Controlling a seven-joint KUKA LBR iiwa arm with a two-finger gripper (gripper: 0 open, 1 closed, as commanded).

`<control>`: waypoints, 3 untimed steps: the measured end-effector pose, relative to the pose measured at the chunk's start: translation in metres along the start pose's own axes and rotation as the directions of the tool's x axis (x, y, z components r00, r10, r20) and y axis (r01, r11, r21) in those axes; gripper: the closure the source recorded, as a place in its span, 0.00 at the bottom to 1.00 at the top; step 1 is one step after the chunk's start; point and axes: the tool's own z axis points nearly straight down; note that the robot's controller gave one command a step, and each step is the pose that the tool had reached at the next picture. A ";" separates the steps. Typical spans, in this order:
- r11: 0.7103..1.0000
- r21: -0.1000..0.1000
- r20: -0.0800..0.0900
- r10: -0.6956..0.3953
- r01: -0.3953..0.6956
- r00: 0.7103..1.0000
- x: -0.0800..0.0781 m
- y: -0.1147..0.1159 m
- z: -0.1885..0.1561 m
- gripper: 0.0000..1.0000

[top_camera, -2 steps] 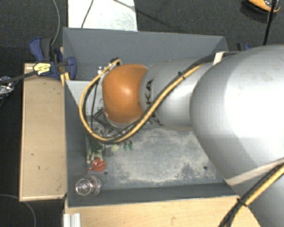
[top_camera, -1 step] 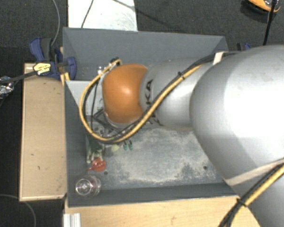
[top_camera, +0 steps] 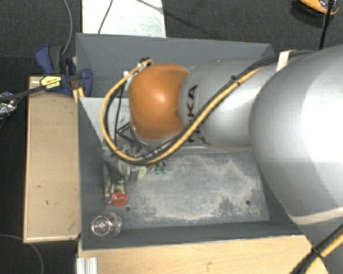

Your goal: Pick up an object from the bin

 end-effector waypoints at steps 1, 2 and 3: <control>1.000 0.000 0.008 -0.004 0.004 1.000 -0.016 -0.001 -0.050 1.00; 1.000 -0.002 0.005 0.006 -0.006 1.000 -0.005 -0.007 -0.079 0.00; 1.000 -0.002 0.005 0.007 -0.007 1.000 -0.005 -0.007 -0.079 0.00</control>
Offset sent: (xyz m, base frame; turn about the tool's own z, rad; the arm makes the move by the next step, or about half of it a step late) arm 0.0046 -0.0070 0.0778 0.0039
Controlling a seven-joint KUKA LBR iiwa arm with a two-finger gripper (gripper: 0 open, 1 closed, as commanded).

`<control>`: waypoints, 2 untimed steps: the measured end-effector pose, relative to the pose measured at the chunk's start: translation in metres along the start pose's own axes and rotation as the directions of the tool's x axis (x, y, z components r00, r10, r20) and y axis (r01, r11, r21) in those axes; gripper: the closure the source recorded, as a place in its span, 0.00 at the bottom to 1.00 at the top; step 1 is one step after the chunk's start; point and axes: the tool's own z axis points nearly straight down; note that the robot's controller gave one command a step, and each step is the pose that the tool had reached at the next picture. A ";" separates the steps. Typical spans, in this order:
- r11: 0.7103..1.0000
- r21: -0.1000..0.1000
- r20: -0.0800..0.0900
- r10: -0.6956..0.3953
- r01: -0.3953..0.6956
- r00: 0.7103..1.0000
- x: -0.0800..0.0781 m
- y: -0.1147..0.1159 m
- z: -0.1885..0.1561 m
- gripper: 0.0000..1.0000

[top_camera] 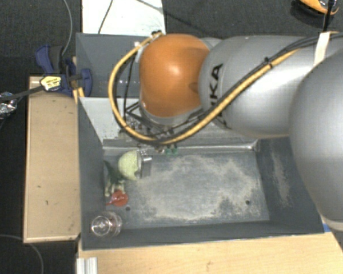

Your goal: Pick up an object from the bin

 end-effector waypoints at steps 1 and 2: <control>1.000 0.000 0.000 -0.003 0.003 1.000 0.000 0.000 0.001 0.00; 0.998 -0.001 0.006 -0.061 0.061 0.998 0.001 -0.013 0.058 0.00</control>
Offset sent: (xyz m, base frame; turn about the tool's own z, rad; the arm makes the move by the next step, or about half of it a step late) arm 0.0012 -0.0351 -0.1204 -0.1041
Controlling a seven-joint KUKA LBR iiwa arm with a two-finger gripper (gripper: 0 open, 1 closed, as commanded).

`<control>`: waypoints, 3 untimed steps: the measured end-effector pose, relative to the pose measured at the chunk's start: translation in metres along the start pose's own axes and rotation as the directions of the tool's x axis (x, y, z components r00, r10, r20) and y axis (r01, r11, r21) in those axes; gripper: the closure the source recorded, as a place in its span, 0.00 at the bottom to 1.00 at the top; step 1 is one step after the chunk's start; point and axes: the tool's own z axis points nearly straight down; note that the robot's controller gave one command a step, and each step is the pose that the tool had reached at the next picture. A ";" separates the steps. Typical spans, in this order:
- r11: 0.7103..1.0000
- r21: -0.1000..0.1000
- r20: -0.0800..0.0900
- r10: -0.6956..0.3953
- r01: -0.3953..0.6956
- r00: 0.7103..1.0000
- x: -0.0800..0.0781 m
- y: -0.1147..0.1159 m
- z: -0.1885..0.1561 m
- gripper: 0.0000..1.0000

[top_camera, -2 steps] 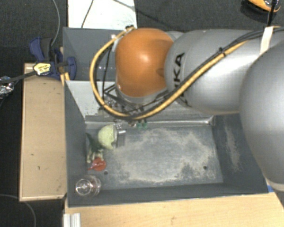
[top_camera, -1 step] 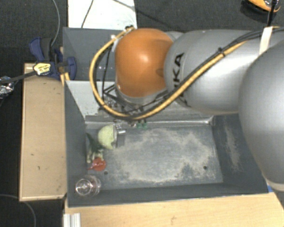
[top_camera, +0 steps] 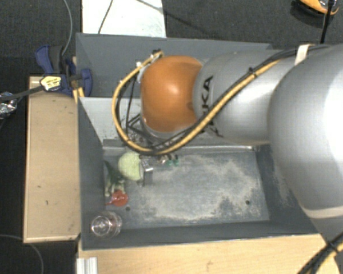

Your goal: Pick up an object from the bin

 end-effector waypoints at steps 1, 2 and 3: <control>0.991 -0.002 -0.001 -0.130 0.130 0.991 -0.011 0.000 0.064 1.00; 0.992 -0.002 -0.001 -0.126 0.126 0.992 -0.011 0.000 0.064 1.00; 0.992 -0.003 -0.001 -0.124 0.124 0.992 -0.011 0.000 0.064 1.00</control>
Offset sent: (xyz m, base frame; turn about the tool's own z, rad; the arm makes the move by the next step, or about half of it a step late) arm 0.0000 0.0000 0.0000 0.0000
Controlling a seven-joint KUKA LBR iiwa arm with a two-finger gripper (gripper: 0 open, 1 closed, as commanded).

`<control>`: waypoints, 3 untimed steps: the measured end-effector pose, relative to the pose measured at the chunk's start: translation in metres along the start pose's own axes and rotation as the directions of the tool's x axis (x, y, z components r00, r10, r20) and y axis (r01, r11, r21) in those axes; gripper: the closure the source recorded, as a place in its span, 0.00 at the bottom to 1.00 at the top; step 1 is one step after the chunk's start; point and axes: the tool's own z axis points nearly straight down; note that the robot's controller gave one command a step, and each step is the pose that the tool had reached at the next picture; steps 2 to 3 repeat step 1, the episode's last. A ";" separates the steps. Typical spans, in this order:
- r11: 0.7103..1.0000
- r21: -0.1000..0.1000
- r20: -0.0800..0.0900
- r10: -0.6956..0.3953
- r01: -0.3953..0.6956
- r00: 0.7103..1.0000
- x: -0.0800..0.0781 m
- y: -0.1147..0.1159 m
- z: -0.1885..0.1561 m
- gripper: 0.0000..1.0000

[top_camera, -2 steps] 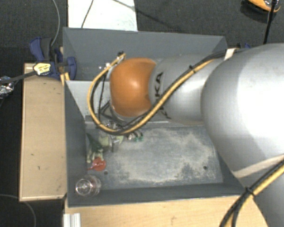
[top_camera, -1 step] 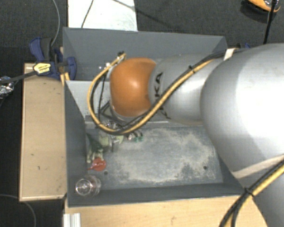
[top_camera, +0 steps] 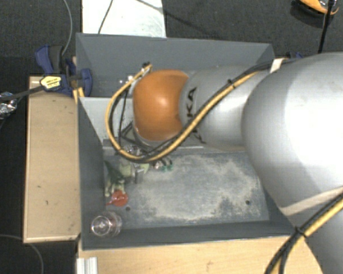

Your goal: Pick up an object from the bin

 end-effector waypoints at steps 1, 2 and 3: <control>1.000 0.000 0.008 -0.011 0.011 1.000 -0.001 -0.001 -0.159 1.00; 1.000 0.000 0.008 -0.011 0.011 1.000 -0.001 -0.001 -0.159 1.00; 1.000 0.000 0.008 -0.011 0.011 1.000 -0.001 -0.001 -0.159 1.00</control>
Offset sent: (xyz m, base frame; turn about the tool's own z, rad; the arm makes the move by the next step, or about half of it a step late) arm 0.0000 0.0000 0.0000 0.0000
